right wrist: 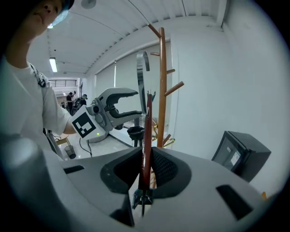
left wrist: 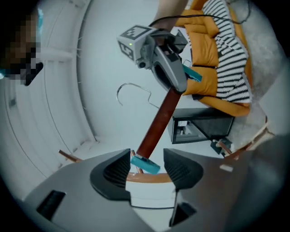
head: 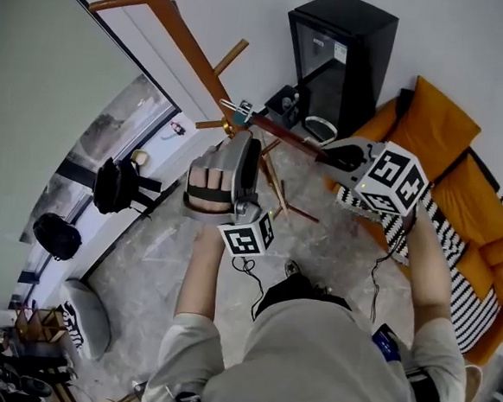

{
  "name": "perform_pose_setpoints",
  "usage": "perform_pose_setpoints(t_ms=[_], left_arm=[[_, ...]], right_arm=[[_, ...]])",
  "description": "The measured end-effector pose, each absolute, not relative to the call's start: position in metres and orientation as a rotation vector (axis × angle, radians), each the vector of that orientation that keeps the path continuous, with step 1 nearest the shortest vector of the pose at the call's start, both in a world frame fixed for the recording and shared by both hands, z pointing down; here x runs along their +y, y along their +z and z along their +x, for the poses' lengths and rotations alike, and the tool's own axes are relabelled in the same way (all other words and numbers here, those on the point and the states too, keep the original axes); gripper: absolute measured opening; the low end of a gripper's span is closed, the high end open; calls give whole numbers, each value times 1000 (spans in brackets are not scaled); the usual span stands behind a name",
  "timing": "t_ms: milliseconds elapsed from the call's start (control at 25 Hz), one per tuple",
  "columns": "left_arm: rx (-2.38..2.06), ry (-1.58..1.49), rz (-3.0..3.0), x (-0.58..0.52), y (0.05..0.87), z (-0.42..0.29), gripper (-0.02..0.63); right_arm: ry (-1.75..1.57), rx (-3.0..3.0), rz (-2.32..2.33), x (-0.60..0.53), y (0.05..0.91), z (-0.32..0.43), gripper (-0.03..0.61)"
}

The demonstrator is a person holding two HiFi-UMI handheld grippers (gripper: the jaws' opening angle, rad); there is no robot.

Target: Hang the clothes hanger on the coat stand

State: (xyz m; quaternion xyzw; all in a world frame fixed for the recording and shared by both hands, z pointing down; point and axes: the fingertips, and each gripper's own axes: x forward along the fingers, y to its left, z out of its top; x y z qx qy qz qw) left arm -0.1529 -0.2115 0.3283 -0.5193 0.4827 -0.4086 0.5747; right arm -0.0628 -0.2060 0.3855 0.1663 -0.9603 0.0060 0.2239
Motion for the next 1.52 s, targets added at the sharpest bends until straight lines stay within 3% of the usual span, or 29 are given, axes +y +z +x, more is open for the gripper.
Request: perform_pose_setpoints(t_ms=[240, 560, 640, 680, 840, 960, 1120, 1280, 1520], left_arm=[[969, -1058, -1061, -244, 328, -152, 289], [895, -1144, -937, -271, 339, -164, 291], [905, -1157, -943, -273, 339, -166, 219], [914, -1167, -955, -273, 339, -168, 137], [952, -1207, -1009, -278, 339, -176, 129], [992, -1247, -1052, -283, 343, -187, 129], [1042, -1307, -1105, -291, 348, -203, 127], [1099, -1340, -1183, -299, 350, -217, 127], [1159, -1385, -1241, -297, 348, -231, 127]], right_arm=[[-21, -2567, 336, -227, 382, -85, 54], [-27, -2509, 180, -232, 381, -96, 54], [-41, -2508, 157, -233, 379, -95, 54], [-46, -2515, 147, -234, 376, -95, 54], [-120, -2526, 146, -240, 365, -99, 55], [-317, -2492, 246, -252, 359, -106, 88], [-831, -2240, 469, -269, 349, -116, 183], [-1167, -1945, 638, -279, 348, -120, 186], [-1311, -1790, 739, -289, 346, -124, 141]])
